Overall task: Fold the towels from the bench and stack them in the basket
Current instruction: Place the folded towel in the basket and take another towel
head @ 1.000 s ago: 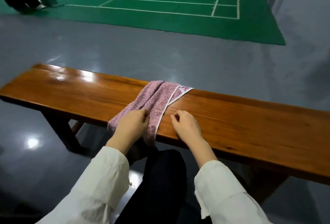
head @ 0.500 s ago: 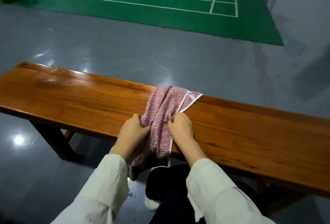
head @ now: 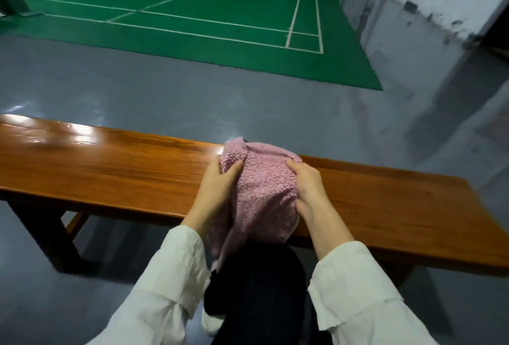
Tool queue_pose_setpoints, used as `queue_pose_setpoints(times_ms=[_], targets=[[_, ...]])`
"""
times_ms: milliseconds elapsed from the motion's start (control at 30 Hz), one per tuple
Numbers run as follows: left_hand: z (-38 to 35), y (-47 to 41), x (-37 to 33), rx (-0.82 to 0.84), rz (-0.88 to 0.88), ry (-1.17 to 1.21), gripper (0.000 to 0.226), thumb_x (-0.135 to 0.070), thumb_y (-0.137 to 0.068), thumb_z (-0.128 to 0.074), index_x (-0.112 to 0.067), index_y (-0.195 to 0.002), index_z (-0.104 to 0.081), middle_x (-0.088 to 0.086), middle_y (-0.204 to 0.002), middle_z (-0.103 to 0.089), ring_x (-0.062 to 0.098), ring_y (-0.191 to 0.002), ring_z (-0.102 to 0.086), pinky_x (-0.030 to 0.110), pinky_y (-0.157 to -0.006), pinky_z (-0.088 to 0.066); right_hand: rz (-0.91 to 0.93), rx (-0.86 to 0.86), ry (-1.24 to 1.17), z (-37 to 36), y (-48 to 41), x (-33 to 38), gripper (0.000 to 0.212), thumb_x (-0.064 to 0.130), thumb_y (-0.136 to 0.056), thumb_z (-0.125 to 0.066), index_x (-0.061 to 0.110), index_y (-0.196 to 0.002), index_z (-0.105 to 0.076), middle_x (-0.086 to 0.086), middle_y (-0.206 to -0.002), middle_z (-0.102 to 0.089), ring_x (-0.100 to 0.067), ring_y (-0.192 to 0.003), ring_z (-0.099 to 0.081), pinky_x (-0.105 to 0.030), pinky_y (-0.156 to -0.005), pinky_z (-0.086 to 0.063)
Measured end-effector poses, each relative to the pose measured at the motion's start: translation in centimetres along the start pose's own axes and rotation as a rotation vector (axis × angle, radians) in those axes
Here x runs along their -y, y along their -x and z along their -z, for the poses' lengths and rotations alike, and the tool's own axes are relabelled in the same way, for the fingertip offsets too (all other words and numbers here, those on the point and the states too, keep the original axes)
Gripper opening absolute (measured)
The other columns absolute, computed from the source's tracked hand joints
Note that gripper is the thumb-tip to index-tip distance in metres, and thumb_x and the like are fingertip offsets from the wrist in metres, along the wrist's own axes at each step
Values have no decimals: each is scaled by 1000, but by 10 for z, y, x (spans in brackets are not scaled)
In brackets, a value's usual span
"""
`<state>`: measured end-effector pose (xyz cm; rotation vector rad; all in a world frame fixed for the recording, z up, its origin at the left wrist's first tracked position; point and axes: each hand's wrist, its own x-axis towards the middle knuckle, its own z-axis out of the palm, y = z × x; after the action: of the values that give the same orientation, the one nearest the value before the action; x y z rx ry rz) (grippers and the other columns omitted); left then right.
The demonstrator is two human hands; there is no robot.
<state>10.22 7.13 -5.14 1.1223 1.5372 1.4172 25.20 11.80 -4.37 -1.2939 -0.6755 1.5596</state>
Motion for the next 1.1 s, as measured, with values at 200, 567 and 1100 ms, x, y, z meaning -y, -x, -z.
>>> queue_pose_setpoints(times_ms=[200, 567, 1100], targets=[[-19, -3, -35, 6, -167, -163, 23, -22, -90, -64, -14, -106, -49, -3, -96, -58, 12, -93, -53, 23, -80, -40, 333, -212, -260, 76, 45, 57, 14, 2, -91, -54, 10, -85, -63, -1, -70, -70, -16, -68, -67, -29, -67, -54], [-112, 73, -24, 366, -249, -320, 25, -34, -84, -70, -16, -89, -52, -2, -85, -52, 9, -74, -49, 21, -67, -39, 47, 76, -129, 107, 79, 26, 23, 21, -96, -50, 12, -79, -62, 6, -60, -65, -7, -58, -62, -23, -56, -50], [-55, 48, -31, 156, -243, -588, 2, -11, -81, -61, -13, -82, -63, -1, -75, -63, 17, -70, -56, 24, -59, -35, 628, 131, 761, 78, 42, 15, 15, 25, -81, -74, 22, -71, -63, 7, -70, -63, -10, -71, -56, -31, -71, -44]])
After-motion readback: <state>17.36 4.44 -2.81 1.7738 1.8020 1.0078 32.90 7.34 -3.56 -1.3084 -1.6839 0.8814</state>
